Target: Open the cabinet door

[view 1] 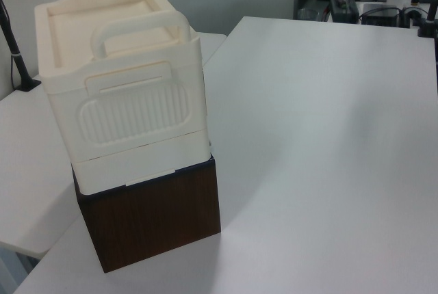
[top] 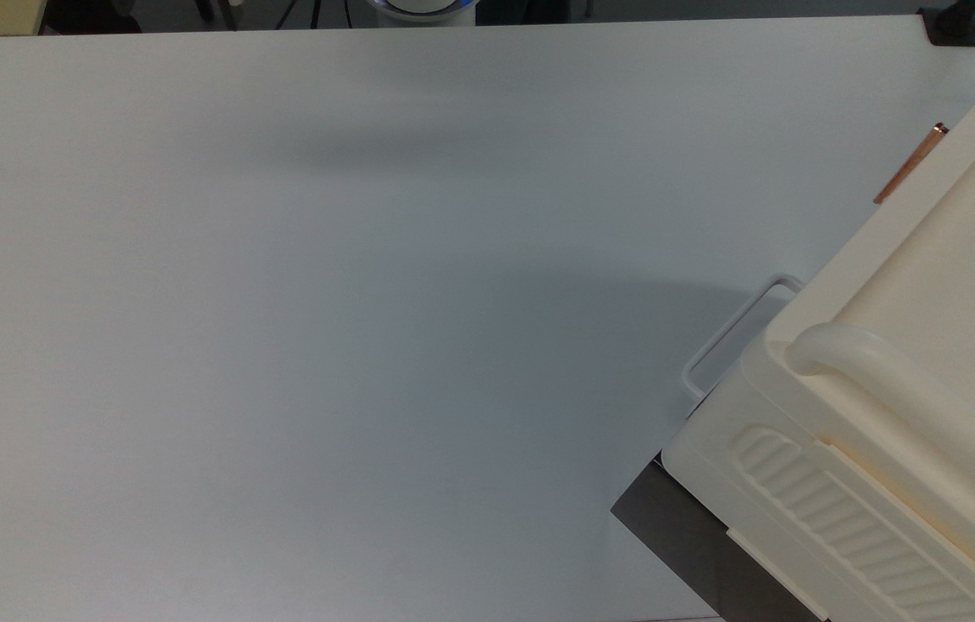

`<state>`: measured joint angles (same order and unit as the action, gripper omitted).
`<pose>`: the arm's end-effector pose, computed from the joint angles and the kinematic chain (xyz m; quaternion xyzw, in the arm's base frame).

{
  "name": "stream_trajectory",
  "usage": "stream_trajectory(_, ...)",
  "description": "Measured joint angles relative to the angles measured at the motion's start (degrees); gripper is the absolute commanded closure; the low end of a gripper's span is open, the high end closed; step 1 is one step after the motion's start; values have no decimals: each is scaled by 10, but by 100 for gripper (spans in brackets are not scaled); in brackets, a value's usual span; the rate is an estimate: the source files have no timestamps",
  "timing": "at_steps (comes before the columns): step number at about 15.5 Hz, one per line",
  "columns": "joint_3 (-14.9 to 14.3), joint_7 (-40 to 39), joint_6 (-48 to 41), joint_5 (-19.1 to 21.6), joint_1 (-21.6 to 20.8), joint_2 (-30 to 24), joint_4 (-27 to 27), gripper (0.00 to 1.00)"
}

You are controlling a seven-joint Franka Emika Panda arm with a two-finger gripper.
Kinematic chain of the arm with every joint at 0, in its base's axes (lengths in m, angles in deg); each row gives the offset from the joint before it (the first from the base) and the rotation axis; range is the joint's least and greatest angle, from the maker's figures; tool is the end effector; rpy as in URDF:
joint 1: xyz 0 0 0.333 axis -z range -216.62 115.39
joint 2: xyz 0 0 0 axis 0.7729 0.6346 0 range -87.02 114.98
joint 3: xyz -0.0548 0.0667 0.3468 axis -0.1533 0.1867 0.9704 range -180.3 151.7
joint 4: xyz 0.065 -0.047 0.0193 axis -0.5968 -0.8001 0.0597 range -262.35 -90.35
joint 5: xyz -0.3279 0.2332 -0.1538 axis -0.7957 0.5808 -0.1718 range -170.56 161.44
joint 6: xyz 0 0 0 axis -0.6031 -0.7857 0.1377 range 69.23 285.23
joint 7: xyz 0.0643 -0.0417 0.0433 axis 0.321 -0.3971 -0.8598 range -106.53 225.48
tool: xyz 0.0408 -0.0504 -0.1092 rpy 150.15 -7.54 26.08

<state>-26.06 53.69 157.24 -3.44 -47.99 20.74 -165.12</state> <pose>0.6127 -0.1450 0.6701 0.9972 -0.0735 0.0136 0.0047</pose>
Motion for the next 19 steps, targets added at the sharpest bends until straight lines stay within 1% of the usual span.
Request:
stream_trajectory(6, 0, 0, -2, 10, -4, 1, 0, 0)
stream_trajectory(15, 0, -10, -2, 10, -8, 13, -3, 0)
stream_trajectory(17, 0, -45, -2, 10, -8, 25, -3, 0)
stream_trajectory(19, 0, -107, 10, 23, -7, 36, -3, 0)
